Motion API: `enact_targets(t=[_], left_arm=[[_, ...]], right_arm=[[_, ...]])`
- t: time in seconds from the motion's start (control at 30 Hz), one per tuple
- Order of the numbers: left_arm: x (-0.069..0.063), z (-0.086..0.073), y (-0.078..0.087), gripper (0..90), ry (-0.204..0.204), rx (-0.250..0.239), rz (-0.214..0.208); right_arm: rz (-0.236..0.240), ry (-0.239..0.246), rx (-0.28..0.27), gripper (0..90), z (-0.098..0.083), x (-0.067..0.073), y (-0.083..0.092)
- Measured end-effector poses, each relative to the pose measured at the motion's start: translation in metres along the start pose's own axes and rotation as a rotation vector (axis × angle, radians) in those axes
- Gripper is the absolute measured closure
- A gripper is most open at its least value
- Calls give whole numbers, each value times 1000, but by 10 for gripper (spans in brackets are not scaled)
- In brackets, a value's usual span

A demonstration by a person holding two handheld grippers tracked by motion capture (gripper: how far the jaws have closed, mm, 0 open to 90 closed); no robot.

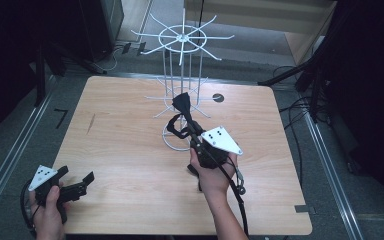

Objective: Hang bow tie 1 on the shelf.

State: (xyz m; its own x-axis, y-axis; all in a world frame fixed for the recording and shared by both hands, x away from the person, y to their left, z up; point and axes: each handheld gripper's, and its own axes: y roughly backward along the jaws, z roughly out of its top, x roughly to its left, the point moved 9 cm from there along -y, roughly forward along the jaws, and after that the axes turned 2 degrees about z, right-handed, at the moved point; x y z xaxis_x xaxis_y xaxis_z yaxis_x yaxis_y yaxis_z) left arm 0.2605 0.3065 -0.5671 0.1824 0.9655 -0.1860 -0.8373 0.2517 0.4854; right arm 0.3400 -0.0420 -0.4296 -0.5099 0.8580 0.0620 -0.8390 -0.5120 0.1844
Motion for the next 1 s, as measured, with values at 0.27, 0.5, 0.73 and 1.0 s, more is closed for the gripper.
enact_targets(t=[0.27, 0.5, 0.73, 1.0], left_arm=[[0, 0, 0, 0, -1, 1, -1], [0, 0, 0, 0, -1, 0, 1], [0, 0, 0, 0, 0, 1, -1], [1, 1, 0, 0, 5, -4, -5]], right_arm=[[-21, -15, 1, 768, -6, -5, -5], [-21, -22, 19, 622, -12, -6, -8], [-18, -21, 42, 475, -17, -9, -4], [19, -2, 80, 424, -26, -8, 2]])
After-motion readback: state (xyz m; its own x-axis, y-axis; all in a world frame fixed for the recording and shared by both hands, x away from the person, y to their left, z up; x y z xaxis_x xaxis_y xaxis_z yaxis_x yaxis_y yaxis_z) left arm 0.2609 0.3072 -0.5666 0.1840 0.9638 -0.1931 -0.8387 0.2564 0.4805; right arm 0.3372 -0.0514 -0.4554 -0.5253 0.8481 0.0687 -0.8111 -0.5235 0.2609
